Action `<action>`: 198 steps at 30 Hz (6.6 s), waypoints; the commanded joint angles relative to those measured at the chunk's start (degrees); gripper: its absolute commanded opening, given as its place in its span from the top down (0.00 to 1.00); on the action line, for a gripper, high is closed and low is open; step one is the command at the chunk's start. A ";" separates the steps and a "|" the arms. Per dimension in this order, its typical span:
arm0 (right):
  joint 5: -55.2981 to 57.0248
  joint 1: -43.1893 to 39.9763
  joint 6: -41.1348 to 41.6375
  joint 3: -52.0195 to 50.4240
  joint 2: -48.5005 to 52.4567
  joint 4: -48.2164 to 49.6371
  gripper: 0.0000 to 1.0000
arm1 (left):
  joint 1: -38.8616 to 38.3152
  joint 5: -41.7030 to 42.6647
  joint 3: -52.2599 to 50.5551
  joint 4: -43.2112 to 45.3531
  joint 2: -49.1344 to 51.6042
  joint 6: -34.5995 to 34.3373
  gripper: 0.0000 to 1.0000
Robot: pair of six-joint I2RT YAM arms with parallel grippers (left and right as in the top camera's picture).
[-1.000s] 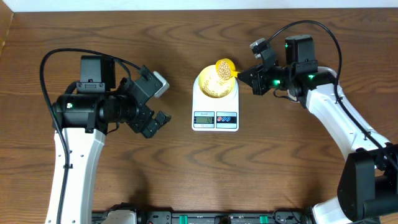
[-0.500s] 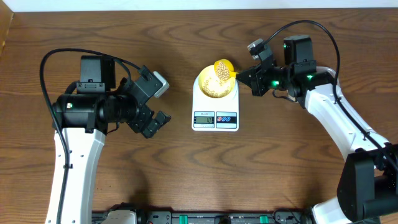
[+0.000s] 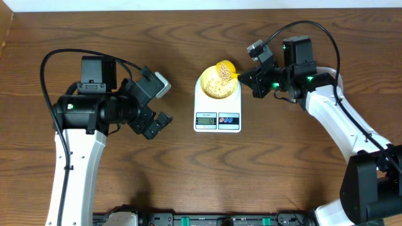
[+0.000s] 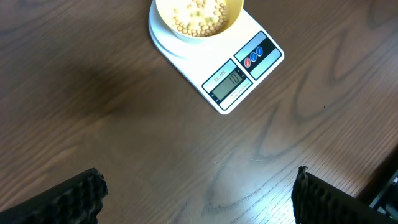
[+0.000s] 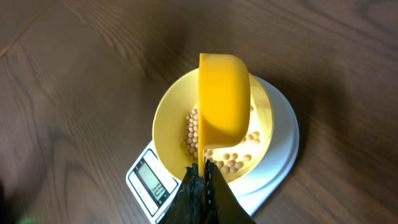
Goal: Scoop item into bowl and weigh 50g on scale
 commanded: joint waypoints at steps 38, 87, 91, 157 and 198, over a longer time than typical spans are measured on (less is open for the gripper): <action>0.24 1.86 -1.05 0.04 0.50 5.18 0.99 | 0.24 0.52 -0.02 -0.17 0.11 0.37 0.02; 0.04 2.47 -8.52 0.04 0.50 1.86 0.99 | 0.24 0.52 -0.02 -0.17 0.11 0.37 0.02; 6.51 2.16 -8.90 0.04 0.50 2.29 0.99 | 0.24 0.52 -0.02 -0.17 0.11 0.37 0.02; 40.28 -20.02 -10.45 0.09 -16.13 -23.21 0.99 | 0.24 0.52 -0.02 -0.17 0.11 0.37 0.02; 5.42 -30.95 11.98 0.11 0.17 -23.50 0.99 | 0.24 0.52 -0.02 -0.17 0.11 0.37 0.02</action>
